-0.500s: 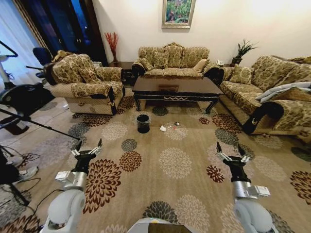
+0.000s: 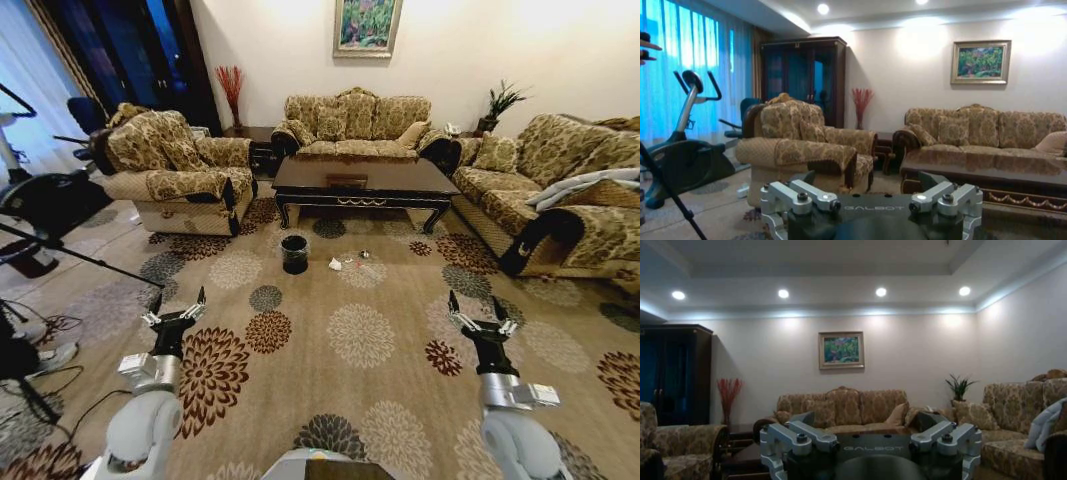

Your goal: Move to the front of the table and pick up the trash from the floor, then place it into the trash bin.

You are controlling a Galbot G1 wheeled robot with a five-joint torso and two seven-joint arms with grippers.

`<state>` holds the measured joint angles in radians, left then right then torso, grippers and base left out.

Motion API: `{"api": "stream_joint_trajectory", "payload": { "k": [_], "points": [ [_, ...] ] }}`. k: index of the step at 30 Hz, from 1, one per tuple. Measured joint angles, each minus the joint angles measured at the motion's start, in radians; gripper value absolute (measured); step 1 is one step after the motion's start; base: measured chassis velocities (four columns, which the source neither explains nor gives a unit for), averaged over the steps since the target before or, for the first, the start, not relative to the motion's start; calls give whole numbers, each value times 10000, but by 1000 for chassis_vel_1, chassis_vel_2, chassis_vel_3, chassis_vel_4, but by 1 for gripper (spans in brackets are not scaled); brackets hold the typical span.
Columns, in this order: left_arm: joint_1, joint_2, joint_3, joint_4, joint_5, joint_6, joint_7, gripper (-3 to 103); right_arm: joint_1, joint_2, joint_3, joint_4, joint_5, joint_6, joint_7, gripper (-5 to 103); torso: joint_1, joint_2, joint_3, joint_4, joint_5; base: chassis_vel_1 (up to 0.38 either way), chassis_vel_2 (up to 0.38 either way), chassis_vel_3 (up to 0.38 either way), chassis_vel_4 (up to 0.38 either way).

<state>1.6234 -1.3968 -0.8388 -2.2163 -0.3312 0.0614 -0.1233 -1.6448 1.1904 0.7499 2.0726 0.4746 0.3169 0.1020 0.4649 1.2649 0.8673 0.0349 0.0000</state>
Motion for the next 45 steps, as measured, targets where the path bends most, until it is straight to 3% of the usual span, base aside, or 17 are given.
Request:
{"api": "stream_joint_trajectory", "payload": {
  "k": [34, 45],
  "points": [
    [110, 139, -46, 102, 60, -67, 389, 100, 267, 207, -140, -375, -124, 13, 116, 100, -822, -1815, -990, 0, -1, 0, 0, 0, 0],
    [-18, 668, -277, 238, -30, -86, 1082, 100, 123, -522, 180, -418, -143, -291, -332, 100, -1049, -2341, -1288, 0, 0, 0, 0, 0, 0]
  ]
}}
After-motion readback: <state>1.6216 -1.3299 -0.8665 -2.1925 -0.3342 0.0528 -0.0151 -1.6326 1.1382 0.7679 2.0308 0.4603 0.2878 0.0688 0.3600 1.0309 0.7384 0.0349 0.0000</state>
